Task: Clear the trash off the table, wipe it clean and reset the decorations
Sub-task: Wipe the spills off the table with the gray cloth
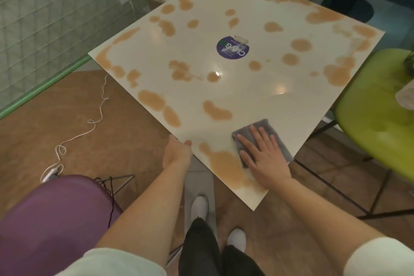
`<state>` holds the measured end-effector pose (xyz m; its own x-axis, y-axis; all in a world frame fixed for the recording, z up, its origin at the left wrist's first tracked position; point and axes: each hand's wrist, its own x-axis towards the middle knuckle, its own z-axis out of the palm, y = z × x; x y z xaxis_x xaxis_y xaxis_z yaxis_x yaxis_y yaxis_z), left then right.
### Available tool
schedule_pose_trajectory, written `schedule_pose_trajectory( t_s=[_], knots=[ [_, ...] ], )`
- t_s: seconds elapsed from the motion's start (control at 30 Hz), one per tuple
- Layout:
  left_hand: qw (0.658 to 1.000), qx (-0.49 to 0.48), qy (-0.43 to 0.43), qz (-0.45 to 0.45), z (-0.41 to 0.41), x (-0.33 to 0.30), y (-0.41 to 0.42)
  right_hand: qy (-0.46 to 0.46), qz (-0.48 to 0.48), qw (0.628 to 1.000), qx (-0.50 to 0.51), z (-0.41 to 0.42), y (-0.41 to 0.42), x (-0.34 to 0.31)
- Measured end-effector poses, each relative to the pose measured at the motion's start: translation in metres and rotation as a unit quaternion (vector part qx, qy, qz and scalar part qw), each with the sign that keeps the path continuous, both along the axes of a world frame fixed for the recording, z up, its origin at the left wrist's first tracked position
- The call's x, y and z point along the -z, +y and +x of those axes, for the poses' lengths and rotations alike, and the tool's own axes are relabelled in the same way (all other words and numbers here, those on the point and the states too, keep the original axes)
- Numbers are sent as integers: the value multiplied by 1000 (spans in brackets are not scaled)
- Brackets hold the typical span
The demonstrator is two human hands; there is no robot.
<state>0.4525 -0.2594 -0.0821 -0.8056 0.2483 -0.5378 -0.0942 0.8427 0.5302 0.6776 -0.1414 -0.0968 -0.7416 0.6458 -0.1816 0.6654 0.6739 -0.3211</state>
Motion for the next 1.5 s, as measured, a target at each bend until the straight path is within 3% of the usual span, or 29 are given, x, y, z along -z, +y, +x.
schedule_pose_trajectory(
  t_s=[0.17,0.37,0.53,0.67,0.8,0.9,1.23,1.37,1.5],
  knots=[
    [1000,5,6,12,-1,6,-1,29,7,998,47,33,16,0],
    [1000,18,9,8,-2,18,-3,128,17,986,108,41,-26,10],
    [999,25,-2,25,-5,21,-3,253,-89,945,190,42,-53,2],
    [1000,24,-6,14,-6,21,-4,224,-142,958,112,24,-95,-5],
    [999,29,-7,12,-6,22,-3,79,-40,996,-11,7,-97,-8],
    [1000,29,1,10,-7,23,-3,18,22,997,-68,-6,-90,-1],
    [999,5,-21,30,-8,25,-4,29,49,996,63,-8,-66,7],
    [999,13,-10,32,-7,26,-4,38,47,997,51,-40,-91,12],
    [999,1,-6,46,-7,25,-7,38,54,996,57,-66,-61,14]
  ],
)
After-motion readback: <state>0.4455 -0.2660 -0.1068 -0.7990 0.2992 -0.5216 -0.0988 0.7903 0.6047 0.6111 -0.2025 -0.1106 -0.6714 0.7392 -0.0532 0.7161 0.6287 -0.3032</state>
